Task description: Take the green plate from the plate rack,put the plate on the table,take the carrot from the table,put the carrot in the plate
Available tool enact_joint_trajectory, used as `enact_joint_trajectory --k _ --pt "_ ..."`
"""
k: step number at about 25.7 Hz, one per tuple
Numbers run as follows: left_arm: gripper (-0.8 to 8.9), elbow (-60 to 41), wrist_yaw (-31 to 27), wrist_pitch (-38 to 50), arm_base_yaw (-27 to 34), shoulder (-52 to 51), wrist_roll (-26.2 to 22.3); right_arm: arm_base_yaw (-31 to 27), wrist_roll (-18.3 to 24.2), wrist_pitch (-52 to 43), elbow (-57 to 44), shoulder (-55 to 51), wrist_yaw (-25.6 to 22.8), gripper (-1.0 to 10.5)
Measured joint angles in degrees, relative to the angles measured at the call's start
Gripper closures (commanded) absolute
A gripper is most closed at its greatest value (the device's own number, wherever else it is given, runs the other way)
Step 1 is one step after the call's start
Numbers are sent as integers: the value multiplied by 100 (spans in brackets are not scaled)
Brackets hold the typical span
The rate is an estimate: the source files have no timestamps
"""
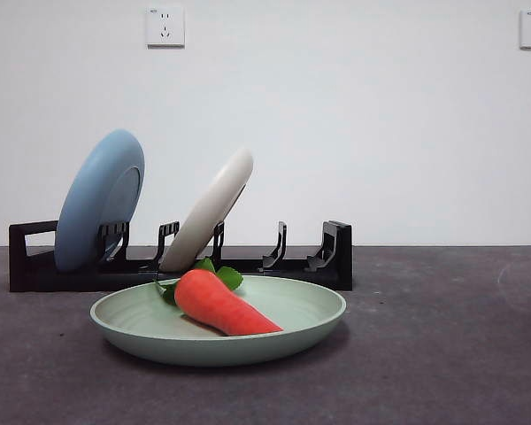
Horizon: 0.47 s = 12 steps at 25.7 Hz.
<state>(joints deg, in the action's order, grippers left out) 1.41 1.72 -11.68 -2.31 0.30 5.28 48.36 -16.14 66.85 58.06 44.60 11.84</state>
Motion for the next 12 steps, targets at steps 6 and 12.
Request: enact_joint_trajectory --k 6,12 --pt "815 0 0 0 0 0 107 0 0 0 0 0 0 945" --pt "815 0 0 0 0 0 138 0 0 0 0 0 0 945"
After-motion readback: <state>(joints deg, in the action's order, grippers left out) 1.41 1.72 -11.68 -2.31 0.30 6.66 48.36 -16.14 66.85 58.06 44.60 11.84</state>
